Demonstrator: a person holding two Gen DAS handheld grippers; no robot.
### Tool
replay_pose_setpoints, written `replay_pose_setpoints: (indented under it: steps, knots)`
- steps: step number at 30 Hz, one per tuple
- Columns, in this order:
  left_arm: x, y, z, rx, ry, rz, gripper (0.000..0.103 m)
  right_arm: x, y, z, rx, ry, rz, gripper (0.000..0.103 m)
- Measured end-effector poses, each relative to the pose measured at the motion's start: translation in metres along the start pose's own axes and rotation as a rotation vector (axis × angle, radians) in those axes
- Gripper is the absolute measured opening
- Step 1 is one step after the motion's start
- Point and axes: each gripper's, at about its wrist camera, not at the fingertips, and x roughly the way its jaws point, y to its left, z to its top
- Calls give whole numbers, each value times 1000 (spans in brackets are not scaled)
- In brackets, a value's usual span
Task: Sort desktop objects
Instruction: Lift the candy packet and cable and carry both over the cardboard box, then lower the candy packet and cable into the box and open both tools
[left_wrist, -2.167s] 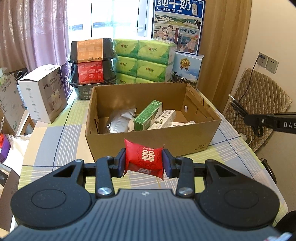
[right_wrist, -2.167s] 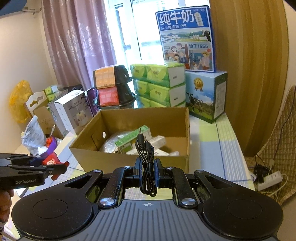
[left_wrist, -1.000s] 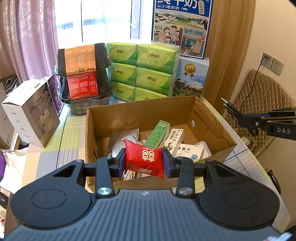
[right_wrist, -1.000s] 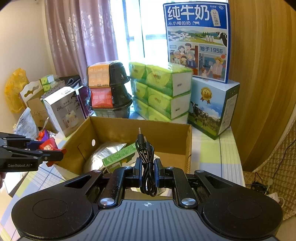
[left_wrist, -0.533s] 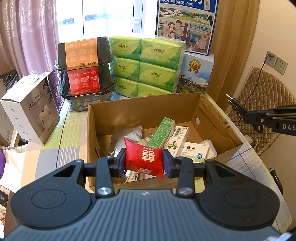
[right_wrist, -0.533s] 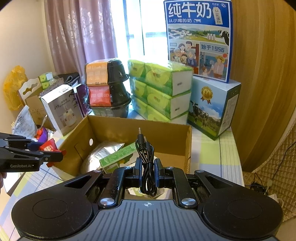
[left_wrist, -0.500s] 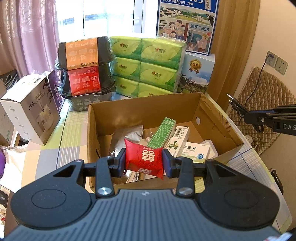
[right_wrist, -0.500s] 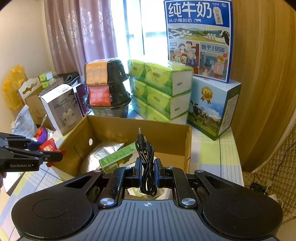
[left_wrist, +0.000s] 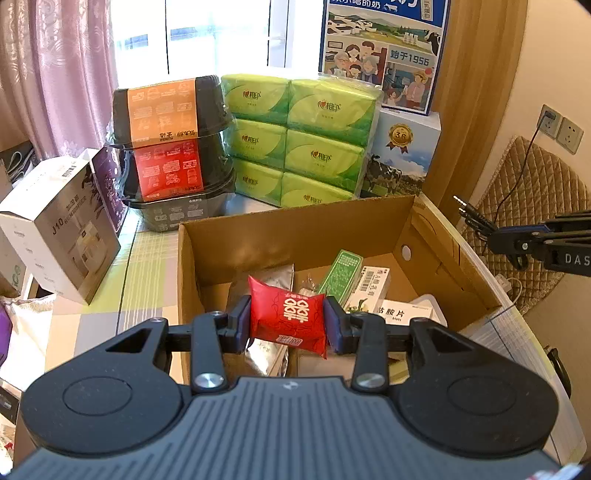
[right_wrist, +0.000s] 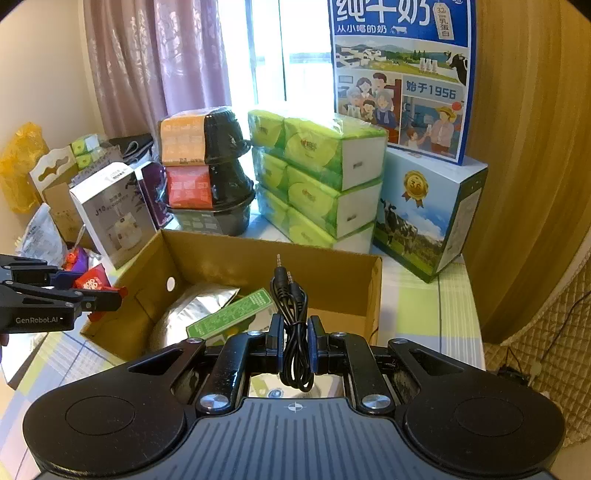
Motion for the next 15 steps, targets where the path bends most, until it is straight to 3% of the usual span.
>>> replay_pose_setpoints:
  steps: [9,11,12,15]
  knots:
    - [22,3,2,-14,3,0,37,18,-3,4,4,12,-1,10]
    - [29,5,2,-29,-9,13,48,23,-3,4,7,15,-2,10]
    - [32,6,2,-40,-10,23,66,25,-3,3,9,18,-2,10]
    - [38,10,-1,-71,-3,26,69,31,-4,1,13,26,0,10]
